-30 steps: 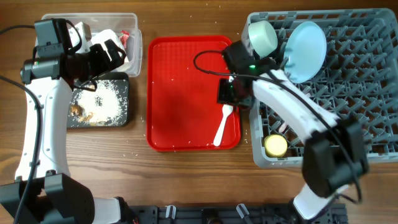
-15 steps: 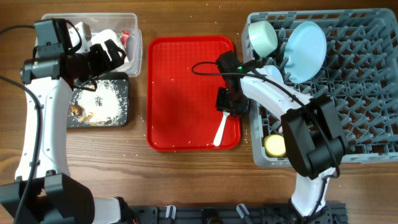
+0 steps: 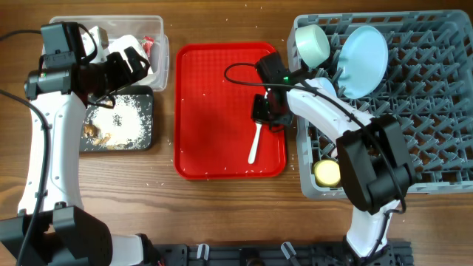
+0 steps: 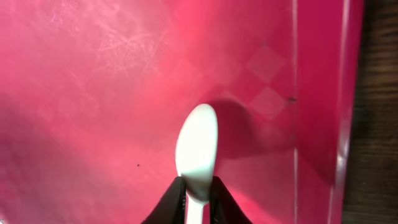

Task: Sort waste into correct bins and load items into the dishwasher rack
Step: 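Grasp the white spoon with the right gripper and place it in the rack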

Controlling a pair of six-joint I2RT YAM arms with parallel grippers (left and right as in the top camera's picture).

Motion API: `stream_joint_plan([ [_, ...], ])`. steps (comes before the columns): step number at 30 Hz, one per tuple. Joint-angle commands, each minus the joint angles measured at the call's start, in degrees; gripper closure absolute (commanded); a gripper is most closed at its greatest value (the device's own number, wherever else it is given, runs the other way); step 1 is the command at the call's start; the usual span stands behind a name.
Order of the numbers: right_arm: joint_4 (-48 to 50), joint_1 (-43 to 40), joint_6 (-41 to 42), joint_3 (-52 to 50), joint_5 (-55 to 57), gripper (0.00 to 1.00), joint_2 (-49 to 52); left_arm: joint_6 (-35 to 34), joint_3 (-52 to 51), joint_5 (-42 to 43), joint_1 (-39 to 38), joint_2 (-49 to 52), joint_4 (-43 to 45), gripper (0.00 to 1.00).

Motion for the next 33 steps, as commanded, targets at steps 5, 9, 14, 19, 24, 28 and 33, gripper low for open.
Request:
stream_joint_plan([
  [5,0.7,0.4,-1.5,0.0,-0.9,0.96,1.9,0.3,0.4,-0.1,0.3,0.2,0.2,0.0],
  [9,0.7,0.2,-1.6,0.4,2.9,0.96,-0.2,0.3,0.4,-0.1,0.3,0.2,0.2,0.0],
  [14,0.3,0.2,-6.2,1.3,2.2,0.96,-2.3,0.3,0.4,-0.1,0.3,0.2,0.2,0.0],
  [19,-0.6,-0.1,-9.3,1.4,2.0,0.96,-13.4,0.3,0.4,-0.1,0.3,0.2,0.2,0.0],
  [24,-9.5,-7.0,-5.5,1.3,14.0,0.96,-30.8,0.3,0.4,-0.1,0.3,0.2,0.2,0.0],
  [28,-15.5,-19.6,0.5,0.4,24.1,0.96,-36.7,0.3,0.4,-0.1,0.3,0.2,0.1,0.0],
  [33,-12.5,-29.6,-1.0,-5.2,23.6,0.96,-34.6,0.3,0.4,-0.1,0.3,0.2,0.2,0.0],
])
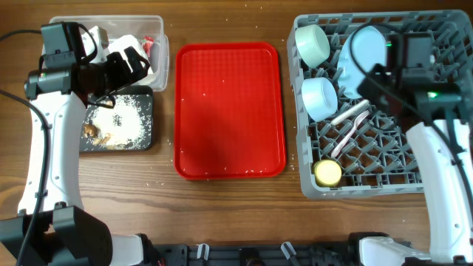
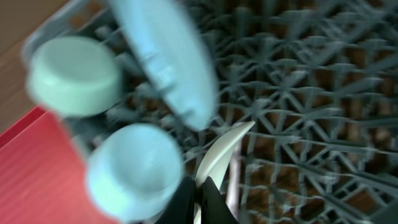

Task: Sort waste into correct bins and load items into the dishwasher rack
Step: 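Grasp the white spoon with the right gripper and place it in the rack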

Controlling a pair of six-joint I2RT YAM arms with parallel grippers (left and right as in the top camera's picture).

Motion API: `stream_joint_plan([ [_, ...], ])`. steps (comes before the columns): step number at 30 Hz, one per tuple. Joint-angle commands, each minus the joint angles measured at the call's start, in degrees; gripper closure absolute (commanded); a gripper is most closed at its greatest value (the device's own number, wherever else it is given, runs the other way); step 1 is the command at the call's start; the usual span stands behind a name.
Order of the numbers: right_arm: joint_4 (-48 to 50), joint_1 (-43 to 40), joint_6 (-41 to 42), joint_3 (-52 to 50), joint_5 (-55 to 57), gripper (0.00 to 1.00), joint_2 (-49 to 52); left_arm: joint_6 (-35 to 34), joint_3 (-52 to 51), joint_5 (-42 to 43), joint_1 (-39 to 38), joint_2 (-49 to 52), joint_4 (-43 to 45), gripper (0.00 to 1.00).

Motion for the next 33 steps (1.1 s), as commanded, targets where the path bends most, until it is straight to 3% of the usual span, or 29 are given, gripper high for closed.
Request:
stream_joint_plan([
  [1,2.6,-3.6,-0.3,-5.1,1.2,0.96,2.2,0.3,0.4,-0.1,0.3,0.2,0.2,0.0],
  [7,6.5,-4.3,-3.3,-9.1,0.3,0.94,4.0,0.3,0.4,-0.1,0.3,0.2,0.2,0.0],
  [8,6.5,-4.3,-3.3,-9.1,0.3,0.9,3.8,0.3,0.4,-0.1,0.3,0.2,0.2,0.0],
  [11,6.3,-4.3,-3.5,-8.8,-0.7,0.65,3.8,0.3,0.4,-0.1,0.3,0.2,0.2,0.0],
  [14,5.2,-4.3,-8.3,-6.2,-5.9,0.48,2.3,0.3,0.4,-0.1,0.3,0.2,0.2,0.0],
  [19,-3.8,-4.3,-23.1,4.5,-17.5,0.44,-5.8,0.3,0.4,-0.1,0.3,0.2,0.2,0.0],
  [21,-6.8,-4.3,-24.3,7.3,-18.3,0.43,-10.3,0.3,0.4,-0.1,0.3,0.2,0.2,0.0],
  [23,-7.1,-4.3,-24.1,7.6,-18.5,0.0,-16.6,0.3,0.4,-0.1,0.3,0.2,0.2,0.0],
  [27,-7.1,-4.3,-24.1,7.6,-18.6,0.0,-23.0,0.3,0.4,-0.1,0.3,0.2,0.2,0.0],
  [33,-10.8,-4.2,-24.1,7.6,-18.6,0.0,-23.8,0.3,0.4,-0.1,0.3,0.2,0.2,0.0],
])
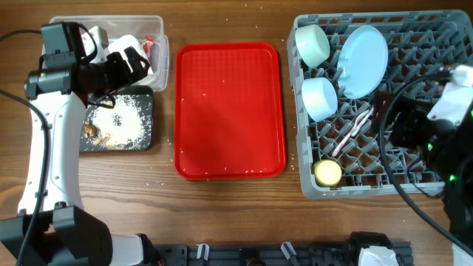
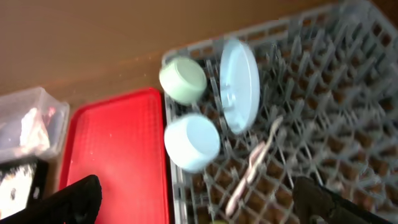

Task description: Sort waste into correct bins and load items into the dishwasher rack

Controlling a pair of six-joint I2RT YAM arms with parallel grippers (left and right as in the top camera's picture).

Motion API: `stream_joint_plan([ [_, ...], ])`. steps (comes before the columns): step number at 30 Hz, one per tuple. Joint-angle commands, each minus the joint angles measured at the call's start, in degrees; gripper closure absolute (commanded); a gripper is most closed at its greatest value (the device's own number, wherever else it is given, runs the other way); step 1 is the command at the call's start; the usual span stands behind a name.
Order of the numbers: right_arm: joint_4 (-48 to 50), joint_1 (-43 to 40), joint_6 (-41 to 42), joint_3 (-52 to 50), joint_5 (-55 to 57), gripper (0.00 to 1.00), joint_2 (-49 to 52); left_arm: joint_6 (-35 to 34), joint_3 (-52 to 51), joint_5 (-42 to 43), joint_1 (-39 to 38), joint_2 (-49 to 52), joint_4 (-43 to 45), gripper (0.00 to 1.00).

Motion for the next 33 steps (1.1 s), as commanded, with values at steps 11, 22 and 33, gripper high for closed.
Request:
stream_joint_plan([
  [11,24.6,-0.1,-7.7,-28.6,7.9,0.0,-19.7,0.3,0.4,-0.1,0.3,0.2,0.2,0.0],
  [22,62.8,0.1,-8.4,-75.3,2.9,0.0,-48.4,0.3,0.4,-0.1,0.3,0.2,0.2,0.0],
  [33,75.6,1.0,-8.6,-84.6,3.0,0.0,-53.3,0.3,0.4,-0.1,0.3,0.2,0.1,0.0],
])
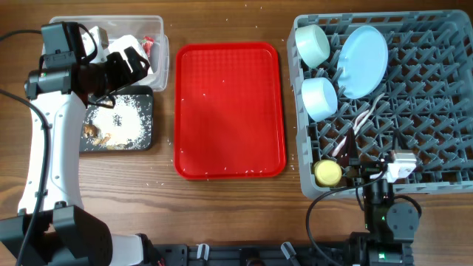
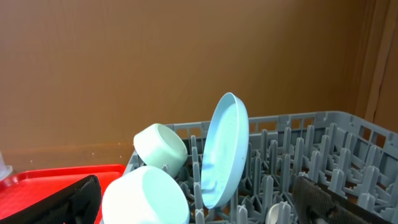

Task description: Sort waste into correct bins and load items into the dishwasher rack

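Note:
The red tray (image 1: 229,111) is bare apart from crumbs. In the grey dishwasher rack (image 1: 436,185) lie a white spoon (image 1: 368,109) and a pink utensil (image 1: 344,144), beside a blue cup (image 1: 320,98), a green cup (image 1: 312,44) and an upright blue plate (image 1: 363,52). My right gripper (image 1: 378,177) sits low at the rack's front edge. In the right wrist view it (image 2: 196,199) is open, its fingers (image 2: 78,199) wide apart and holding nothing, facing the cups and the blue plate (image 2: 224,149). My left gripper (image 1: 127,60) hovers over the clear bin (image 1: 155,26); its jaws are unclear.
A black tray (image 1: 144,140) with white crumbs and brown scraps lies left of the red tray. A yellow round item (image 1: 327,173) sits in the rack's front left corner. Bare wooden table (image 1: 222,207) runs along the front.
My right arm has drawn back from over the rack's right side to its front edge, and the gripper now looks along the rack at a low level. It stays open. The left arm is unchanged.
My right gripper was shut on the white spoon on the red tray. Then it held the spoon over the rack beside the plate. Then it was open above the rack with the spoon lying by the pink utensil. Now it rests low at the rack's front edge.

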Controlling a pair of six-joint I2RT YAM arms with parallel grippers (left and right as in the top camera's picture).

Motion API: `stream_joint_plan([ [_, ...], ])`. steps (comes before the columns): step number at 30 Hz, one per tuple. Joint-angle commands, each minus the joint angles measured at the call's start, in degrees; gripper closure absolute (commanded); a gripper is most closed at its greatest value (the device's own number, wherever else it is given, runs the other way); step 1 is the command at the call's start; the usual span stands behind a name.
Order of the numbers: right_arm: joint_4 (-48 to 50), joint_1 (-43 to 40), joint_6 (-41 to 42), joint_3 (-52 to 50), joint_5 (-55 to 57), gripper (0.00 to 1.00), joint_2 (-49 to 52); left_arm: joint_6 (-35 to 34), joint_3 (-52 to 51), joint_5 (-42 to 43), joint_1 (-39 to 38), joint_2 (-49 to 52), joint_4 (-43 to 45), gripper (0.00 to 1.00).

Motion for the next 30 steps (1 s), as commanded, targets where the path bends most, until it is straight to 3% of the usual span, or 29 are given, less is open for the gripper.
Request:
stream_joint_plan([
  [1,-0.7,0.2,-0.9,-0.5,-1.1,0.0,-0.9,0.3,0.3,0.1,0.3,0.1,0.2,0.0],
  [4,-8.3,0.2,-0.9,-0.5,-1.1,0.0,-0.6,0.3,0.3,0.1,0.3,0.1,0.2,0.0],
  [30,-8.4,0.2,-0.8,-0.5,-1.5,0.0,-0.5,0.3,0.3,-0.5,0.2,-0.6,0.2,0.0],
])
